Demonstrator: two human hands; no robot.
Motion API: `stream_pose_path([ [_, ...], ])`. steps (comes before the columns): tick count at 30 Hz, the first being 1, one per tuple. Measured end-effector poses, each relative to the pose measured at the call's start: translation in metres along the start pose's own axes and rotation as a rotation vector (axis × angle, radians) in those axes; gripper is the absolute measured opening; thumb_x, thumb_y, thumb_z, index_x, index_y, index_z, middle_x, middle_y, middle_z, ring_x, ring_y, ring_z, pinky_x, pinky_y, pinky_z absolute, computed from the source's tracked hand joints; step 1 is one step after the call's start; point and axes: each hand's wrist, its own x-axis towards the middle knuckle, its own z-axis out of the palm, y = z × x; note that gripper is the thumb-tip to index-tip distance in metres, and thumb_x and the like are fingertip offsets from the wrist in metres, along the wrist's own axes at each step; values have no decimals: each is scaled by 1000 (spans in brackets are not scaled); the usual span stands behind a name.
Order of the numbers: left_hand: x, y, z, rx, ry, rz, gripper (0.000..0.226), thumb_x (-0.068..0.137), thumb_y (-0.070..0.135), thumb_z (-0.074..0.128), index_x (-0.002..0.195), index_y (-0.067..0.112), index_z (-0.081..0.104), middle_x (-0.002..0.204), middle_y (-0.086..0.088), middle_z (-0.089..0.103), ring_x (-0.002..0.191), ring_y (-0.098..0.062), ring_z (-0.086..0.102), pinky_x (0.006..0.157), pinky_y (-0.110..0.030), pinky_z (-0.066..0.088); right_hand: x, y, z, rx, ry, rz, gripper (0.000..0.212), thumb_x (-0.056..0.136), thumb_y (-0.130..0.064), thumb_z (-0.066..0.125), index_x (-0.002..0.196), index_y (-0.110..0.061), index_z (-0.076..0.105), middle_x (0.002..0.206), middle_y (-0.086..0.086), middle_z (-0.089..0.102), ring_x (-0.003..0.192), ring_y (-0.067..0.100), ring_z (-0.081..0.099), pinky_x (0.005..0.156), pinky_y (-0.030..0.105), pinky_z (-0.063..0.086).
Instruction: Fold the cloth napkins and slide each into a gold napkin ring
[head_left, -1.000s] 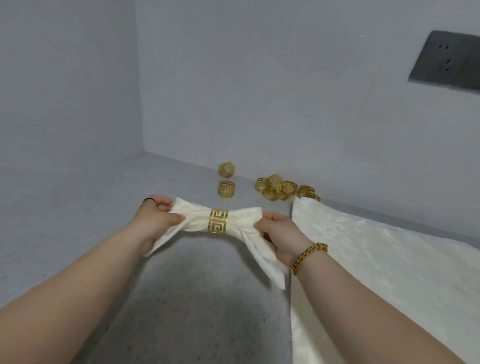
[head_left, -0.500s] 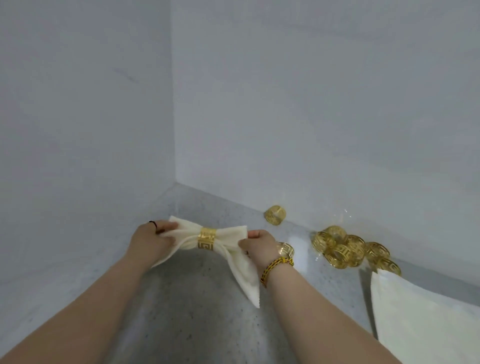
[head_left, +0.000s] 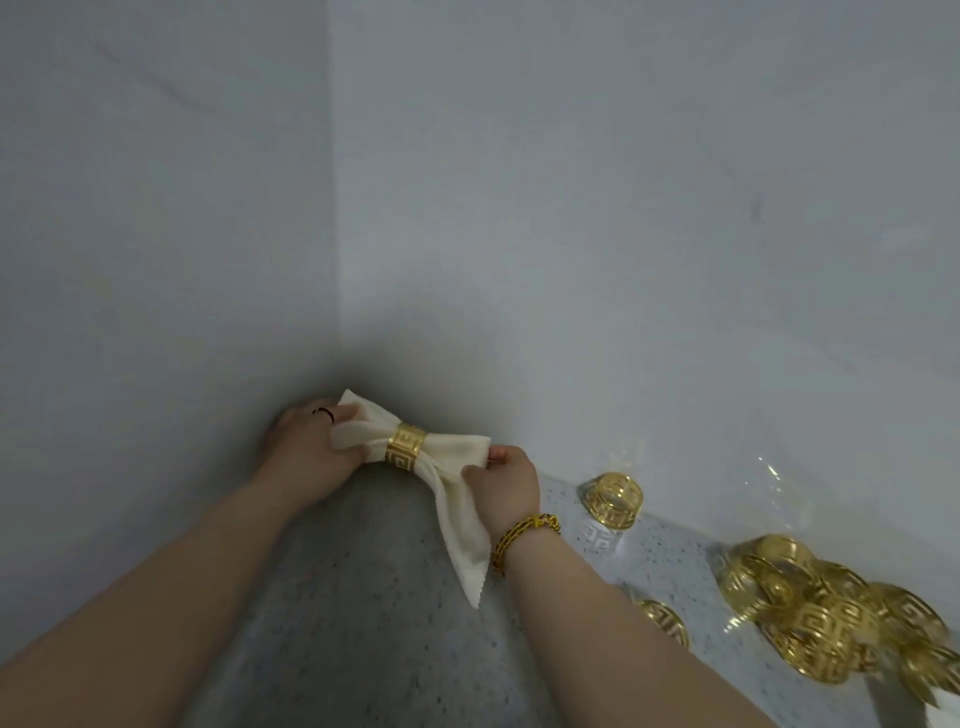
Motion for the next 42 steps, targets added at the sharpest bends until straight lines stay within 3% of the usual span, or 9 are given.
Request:
stream_pose_path([
  [4, 5, -3, 16, 350, 60, 54, 63, 91, 47, 41, 144, 18, 25, 153, -2, 19, 138, -24, 20, 111, -29, 17, 12, 3, 8, -124, 43, -51, 30, 90, -10, 49, 120, -7, 47, 115, 9, 58, 104, 21, 55, 70, 16, 36],
  [9, 0, 2, 34, 353, 60, 55, 66, 96, 45, 29, 147, 12, 3, 156, -5, 1, 143, -20, 2, 111, -28, 1, 18, 3, 12, -269, 65, -64, 27, 90, -26, 51, 112, -13, 46, 112, 10, 57, 107, 25, 52, 84, 29, 42],
  [12, 0, -2, 38, 241, 200, 118, 62, 94, 38, 44, 144, 7, 23, 151, -12, 23, 141, -24, 20, 108, -28, -3, 23, 4, 7, -277, 72, -79, 16, 89, -27, 54, 97, -18, 43, 108, 9, 58, 106, 25, 52, 88, 33, 44],
  [15, 1, -8, 44, 294, 347, 356, 44, 70, 31, 62, 102, 2, 68, 104, -17, 67, 103, -27, 58, 97, -34, 18, 24, 6, 7, -190, 108, -110, 16, 88, -21, 56, 91, -20, 40, 107, 10, 58, 101, 25, 55, 82, 30, 44],
  [23, 15, 1, 40, 320, 381, 444, 22, 49, 8, 70, 70, 0, 69, 65, -15, 65, 58, -31, 65, 72, -31, 30, 27, 10, 4, -202, 136, -153, 21, 86, -25, 59, 92, -21, 39, 103, 5, 58, 95, 22, 56, 80, 30, 46],
  [31, 8, -7, 49, 200, 468, 390, 47, 48, 5, 65, 93, -8, 66, 88, -26, 66, 90, -29, 46, 84, -36, 35, 16, 17, -6, -178, 111, -173, 34, 84, -31, 62, 112, -15, 52, 108, 0, 60, 102, 18, 56, 86, 25, 44],
  [37, -54, 24, 28, 124, 266, 292, 42, 55, -11, 73, 96, -4, 69, 97, -21, 68, 84, -42, 66, 77, -51, 49, -30, 25, -51, -232, 139, -210, 7, 86, -23, 58, 91, -22, 54, 102, -1, 61, 99, 16, 55, 84, 21, 41],
  [40, -101, 60, 12, -73, 33, 232, 36, 85, 1, 58, 120, 11, 58, 124, -2, 54, 119, -25, 51, 100, -26, 34, -67, 31, -82, -225, 94, -235, 23, 88, -14, 53, 71, -28, 46, 78, -11, 54, 86, 12, 52, 74, 16, 39],
  [42, -134, 83, 7, -189, -104, 154, 29, 95, 17, 45, 122, 26, 51, 126, 7, 48, 118, -11, 47, 90, -10, 30, -98, 36, -107, -257, 71, -248, 29, 88, -11, 50, 65, -28, 44, 69, -13, 50, 78, 12, 51, 65, 13, 37],
])
